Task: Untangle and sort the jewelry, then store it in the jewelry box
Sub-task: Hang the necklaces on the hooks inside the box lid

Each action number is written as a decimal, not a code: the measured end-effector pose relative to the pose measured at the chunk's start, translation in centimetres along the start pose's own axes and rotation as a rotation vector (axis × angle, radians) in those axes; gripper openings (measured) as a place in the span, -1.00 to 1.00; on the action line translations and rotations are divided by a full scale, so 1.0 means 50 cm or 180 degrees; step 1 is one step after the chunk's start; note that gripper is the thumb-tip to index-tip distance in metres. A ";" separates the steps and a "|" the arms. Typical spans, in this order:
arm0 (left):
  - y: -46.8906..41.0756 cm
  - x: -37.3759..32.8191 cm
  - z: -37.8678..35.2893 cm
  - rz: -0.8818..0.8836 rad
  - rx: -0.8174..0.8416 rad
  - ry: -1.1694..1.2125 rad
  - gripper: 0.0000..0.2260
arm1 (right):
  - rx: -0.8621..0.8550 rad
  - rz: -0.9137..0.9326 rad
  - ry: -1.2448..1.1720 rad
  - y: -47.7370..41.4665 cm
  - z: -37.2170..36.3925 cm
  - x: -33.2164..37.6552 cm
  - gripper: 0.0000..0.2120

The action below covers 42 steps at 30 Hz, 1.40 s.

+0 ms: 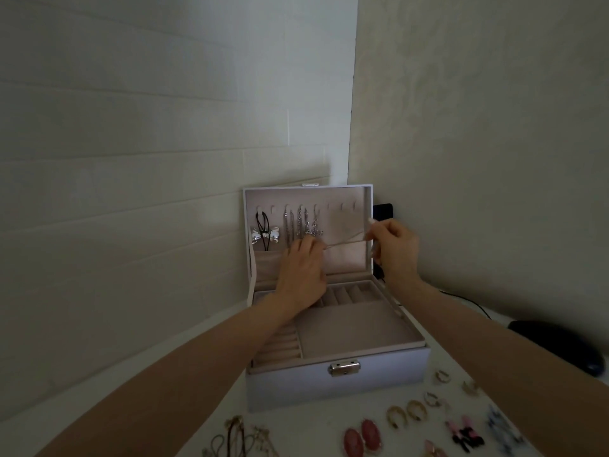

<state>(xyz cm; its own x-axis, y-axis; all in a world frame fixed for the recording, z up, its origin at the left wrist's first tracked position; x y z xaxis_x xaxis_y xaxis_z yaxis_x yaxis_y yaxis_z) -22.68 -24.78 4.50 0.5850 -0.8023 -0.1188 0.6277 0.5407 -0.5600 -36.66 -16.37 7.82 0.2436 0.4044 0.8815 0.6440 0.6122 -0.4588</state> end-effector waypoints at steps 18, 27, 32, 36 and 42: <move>-0.007 0.010 0.007 0.0275 0.0612 0.0384 -0.58 | 0.1033 -0.0203 0.0657 -0.075 -0.089 -0.025 -0.87; 0.015 0.005 0.017 -0.0026 0.0450 0.0478 -0.62 | 0.1355 0.0388 0.2948 -0.071 -0.093 -0.043 -0.89; 0.014 0.006 0.024 -0.0043 0.0563 0.0351 -0.70 | 0.1570 0.0631 0.3316 -0.053 -0.100 -0.038 -0.85; 0.026 0.009 0.035 0.0011 0.0596 0.0356 -0.69 | 0.1589 0.0823 0.3260 -0.035 -0.081 -0.034 -0.79; 0.064 0.014 0.068 0.0083 0.0631 0.0248 -0.73 | 0.1665 0.1021 0.3255 0.019 -0.065 -0.001 -0.78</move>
<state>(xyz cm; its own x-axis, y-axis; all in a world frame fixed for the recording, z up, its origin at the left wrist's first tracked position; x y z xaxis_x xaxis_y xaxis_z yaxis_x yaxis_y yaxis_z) -18.53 -22.74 5.44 0.5657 -0.8003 -0.1987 0.7061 0.5946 -0.3844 -33.68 -18.01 7.71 0.9572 0.0058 0.2893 0.1322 0.8806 -0.4550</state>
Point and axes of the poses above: each hand's wrist, its own y-axis away from the middle knuckle, its own z-axis out of the back of the hand, x = y × z, the point moved 3 cm from there along -y, towards the middle knuckle, and after that the axes turned 4 degrees about x, right-handed, at the moved point
